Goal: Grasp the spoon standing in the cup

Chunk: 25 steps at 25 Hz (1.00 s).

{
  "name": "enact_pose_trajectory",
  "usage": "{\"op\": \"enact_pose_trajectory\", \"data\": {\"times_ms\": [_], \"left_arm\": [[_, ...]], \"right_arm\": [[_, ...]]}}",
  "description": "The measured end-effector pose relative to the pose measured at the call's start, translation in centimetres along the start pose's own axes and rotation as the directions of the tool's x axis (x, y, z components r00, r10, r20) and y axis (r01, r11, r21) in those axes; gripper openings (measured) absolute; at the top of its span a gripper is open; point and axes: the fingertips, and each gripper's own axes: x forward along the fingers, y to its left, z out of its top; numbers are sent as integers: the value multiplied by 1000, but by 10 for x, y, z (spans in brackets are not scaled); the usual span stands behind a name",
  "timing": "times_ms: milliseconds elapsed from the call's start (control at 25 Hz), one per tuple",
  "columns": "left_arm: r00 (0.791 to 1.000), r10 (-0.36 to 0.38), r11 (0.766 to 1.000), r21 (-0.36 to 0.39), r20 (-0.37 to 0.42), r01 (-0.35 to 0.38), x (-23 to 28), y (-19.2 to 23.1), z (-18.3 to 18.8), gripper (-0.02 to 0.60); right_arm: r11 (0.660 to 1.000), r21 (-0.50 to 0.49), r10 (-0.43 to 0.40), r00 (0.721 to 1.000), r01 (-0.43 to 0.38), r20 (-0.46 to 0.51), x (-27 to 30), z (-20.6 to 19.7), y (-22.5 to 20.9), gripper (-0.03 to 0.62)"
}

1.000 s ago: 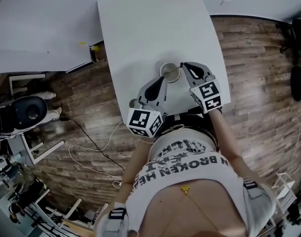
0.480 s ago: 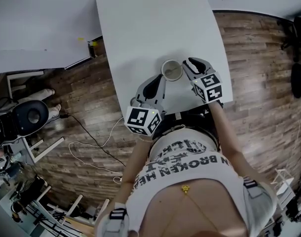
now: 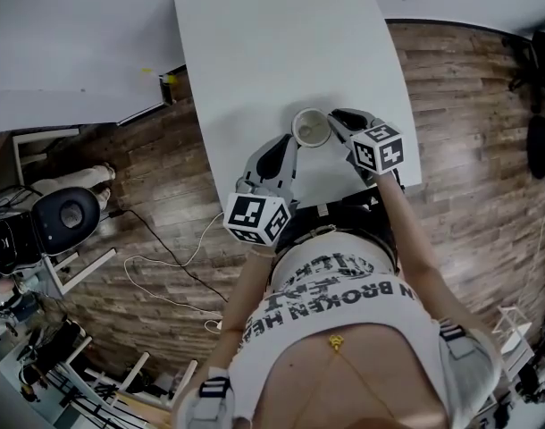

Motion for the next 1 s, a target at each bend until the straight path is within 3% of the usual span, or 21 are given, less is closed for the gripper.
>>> {"op": "enact_pose_trajectory", "data": {"times_ms": [240, 640, 1000], "left_arm": [[1000, 15, 1000, -17, 7, -15, -6, 0, 0, -2], [999, 41, 999, -18, 4, -41, -12, 4, -6, -2], [999, 51, 998, -24, 7, -51, -15, 4, -7, -2]], "right_arm": [[1000, -12, 27, 1000, -27, 14, -6, 3, 11, 44], [987, -163, 15, 1000, -10, 27, -24, 18, 29, 41], [983, -181, 30, 997, -16, 76, -50, 41, 44, 41]]}}
